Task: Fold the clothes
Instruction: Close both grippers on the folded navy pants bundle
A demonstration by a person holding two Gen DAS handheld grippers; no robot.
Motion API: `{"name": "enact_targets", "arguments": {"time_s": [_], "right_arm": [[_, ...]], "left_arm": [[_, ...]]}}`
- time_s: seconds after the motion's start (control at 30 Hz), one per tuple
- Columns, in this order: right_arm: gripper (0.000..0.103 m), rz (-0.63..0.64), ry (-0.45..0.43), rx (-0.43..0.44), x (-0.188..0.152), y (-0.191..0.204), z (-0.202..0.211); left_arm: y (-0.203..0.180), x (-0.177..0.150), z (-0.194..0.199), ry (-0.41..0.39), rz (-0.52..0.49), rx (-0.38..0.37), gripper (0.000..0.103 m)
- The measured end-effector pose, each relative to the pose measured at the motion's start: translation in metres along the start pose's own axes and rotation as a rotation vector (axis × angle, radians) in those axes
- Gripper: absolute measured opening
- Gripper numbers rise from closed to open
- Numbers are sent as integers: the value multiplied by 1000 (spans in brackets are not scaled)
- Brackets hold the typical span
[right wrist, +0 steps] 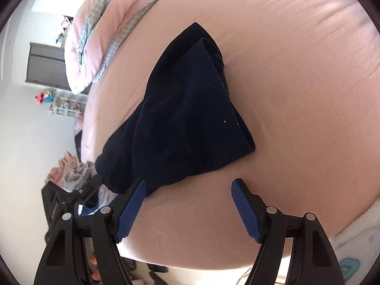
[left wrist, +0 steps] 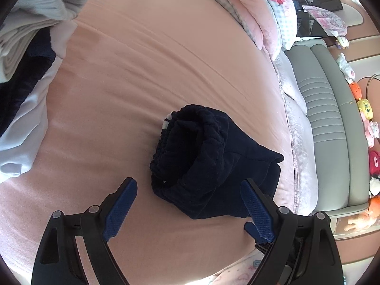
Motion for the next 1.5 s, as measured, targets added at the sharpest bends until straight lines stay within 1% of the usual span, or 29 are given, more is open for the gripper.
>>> {"name": "enact_targets", "arguments": {"time_s": [0.17,0.33,0.5,0.53,0.57,0.67,0.77,0.93,0.97,1.0,1.03,1.13,1.2,1.23,1.27,1.3,1.37,1.4,1.43,1.5], "right_arm": [[74,-157,-16,122,13,-3,-13],[74,-239,-36,179,23,-8,-17],[75,-239,-58,185,31,-6,-15],[76,-237,-64,184,33,-5,-13],[80,-233,-71,187,34,-4,-13],[83,-217,-99,187,40,2,-15],[85,-226,-121,194,49,4,-17],[85,-240,-156,210,66,6,-21],[85,-241,-163,216,70,7,-22],[85,-237,-162,211,72,8,-24],[85,-233,-160,205,73,8,-27],[85,-194,-155,192,71,9,-26],[84,-177,-162,201,69,8,-26],[81,-175,-166,204,69,7,-25],[74,-176,-165,191,68,4,-26],[71,-177,-163,176,67,1,-26],[57,-185,-160,146,66,-6,-27],[37,-201,-159,128,65,-13,-27],[21,-218,-158,110,64,-20,-27],[17,-219,-161,153,63,-26,-26]], "left_arm": [[-3,10,-6,8,-20,6,89],[-1,18,-15,20,-18,8,89],[-3,23,-23,28,-26,14,89],[-4,24,-25,29,-28,12,89],[-5,25,-26,33,-26,10,89],[-7,24,-30,39,-18,9,90],[-6,23,-33,38,-13,27,90],[-4,19,-34,42,-27,32,90],[-3,19,-35,36,-23,14,94],[-4,19,-36,25,-25,-14,101],[-6,18,-36,13,-28,-42,103],[-5,16,-36,-9,-38,-45,103],[-3,14,-33,-27,-30,-52,103],[-2,14,-32,-37,-21,-65,103],[-1,15,-31,-47,-11,-77,103],[1,16,-30,-58,10,-97,103],[4,19,-28,-70,40,-127,103],[4,21,-28,-70,49,-137,103],[4,22,-27,-71,58,-146,103],[2,21,-29,-56,33,-113,103]]}}
Point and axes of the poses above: each gripper's, at about its wrist camera, not at the fingertips, and z roughly against the way its jaws point, y to its left, x to its top, the point moved 9 cm from there along -z, roughly the way its jaws point, and after that the axes turned 3 degrees about -x, right-handed, at the moved point
